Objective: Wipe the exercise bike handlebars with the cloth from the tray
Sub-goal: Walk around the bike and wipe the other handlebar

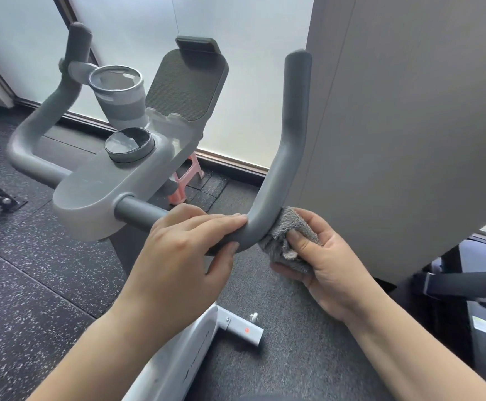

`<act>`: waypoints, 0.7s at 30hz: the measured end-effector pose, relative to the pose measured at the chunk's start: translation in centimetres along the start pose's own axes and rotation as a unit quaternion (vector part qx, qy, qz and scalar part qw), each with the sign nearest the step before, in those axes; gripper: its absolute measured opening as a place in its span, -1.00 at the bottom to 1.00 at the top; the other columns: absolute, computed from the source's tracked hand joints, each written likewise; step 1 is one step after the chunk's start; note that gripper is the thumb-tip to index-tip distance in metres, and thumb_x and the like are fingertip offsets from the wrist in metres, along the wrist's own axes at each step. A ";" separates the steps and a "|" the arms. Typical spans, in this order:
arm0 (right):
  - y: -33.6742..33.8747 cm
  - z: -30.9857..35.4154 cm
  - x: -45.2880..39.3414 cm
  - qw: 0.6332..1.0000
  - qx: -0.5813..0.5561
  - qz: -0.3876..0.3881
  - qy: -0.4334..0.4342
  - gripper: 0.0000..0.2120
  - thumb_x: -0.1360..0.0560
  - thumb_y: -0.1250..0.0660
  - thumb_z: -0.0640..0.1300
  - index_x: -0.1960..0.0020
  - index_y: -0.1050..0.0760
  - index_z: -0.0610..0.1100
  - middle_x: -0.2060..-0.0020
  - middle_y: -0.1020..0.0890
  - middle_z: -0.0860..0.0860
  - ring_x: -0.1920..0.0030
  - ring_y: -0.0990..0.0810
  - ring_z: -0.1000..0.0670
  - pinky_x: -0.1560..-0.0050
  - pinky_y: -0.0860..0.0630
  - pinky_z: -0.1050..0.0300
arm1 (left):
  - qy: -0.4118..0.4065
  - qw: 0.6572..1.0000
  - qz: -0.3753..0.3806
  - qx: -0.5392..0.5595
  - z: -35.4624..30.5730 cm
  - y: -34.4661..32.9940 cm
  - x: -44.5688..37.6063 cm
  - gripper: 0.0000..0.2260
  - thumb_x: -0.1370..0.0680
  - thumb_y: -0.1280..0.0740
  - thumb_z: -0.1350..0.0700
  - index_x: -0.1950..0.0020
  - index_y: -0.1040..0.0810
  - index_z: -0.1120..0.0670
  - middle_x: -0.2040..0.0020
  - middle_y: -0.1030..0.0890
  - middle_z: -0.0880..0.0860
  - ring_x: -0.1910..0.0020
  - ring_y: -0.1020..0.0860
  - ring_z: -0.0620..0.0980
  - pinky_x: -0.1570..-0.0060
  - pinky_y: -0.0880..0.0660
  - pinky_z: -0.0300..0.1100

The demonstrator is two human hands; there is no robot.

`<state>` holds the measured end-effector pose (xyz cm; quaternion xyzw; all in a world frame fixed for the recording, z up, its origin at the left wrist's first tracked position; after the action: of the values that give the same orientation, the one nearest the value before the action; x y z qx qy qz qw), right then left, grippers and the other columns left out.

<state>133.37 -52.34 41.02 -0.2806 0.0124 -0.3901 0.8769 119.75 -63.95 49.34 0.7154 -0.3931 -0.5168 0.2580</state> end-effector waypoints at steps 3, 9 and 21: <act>-0.4 0.2 -0.1 0.999 -0.029 -0.009 0.017 -0.56 -0.24 -0.43 -0.17 -0.12 -0.50 -0.09 0.16 -0.69 -0.02 0.22 -0.68 -0.01 0.29 -0.62 0.08 | 0.000 1.000 -0.001 0.005 0.0 0.0 -0.1 -0.73 -0.47 -0.28 0.05 -0.13 -0.63 0.00 0.02 -0.54 -0.29 0.10 -0.47 -0.09 -0.02 -0.43 -0.20; 0.3 2.6 -2.2 0.993 -0.063 -0.077 0.060 -0.64 -0.28 -0.38 -0.22 -0.08 -0.49 -0.12 0.15 -0.65 -0.05 0.20 -0.65 -0.02 0.14 -0.66 -0.03 | 0.010 1.000 0.001 0.012 0.0 -0.1 -0.3 -0.74 -0.48 -0.29 0.06 -0.13 -0.63 -0.01 0.03 -0.56 -0.28 0.10 -0.47 -0.08 0.00 -0.44 -0.19; -0.2 0.9 -1.2 0.997 -0.033 -0.063 0.018 -0.79 -0.37 -0.35 -0.04 0.04 -0.48 -0.08 0.18 -0.62 -0.15 0.25 -0.63 -0.09 0.32 -0.59 0.06 | 0.017 1.000 0.005 0.016 -0.2 0.1 -0.4 -0.76 -0.48 -0.30 0.06 -0.11 -0.64 0.00 0.05 -0.59 -0.25 0.10 -0.48 -0.07 0.02 -0.45 -0.15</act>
<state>132.61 -51.14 41.61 -0.3023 0.0230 -0.4493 0.8404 119.82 -63.66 49.68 0.7261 -0.4005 -0.4970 0.2555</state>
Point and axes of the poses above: each hand's wrist, its own x-axis away from the middle knuckle, its own y-axis out of the back of the hand, z = x × y, the point moved 5 cm from there along -x, towards the middle knuckle
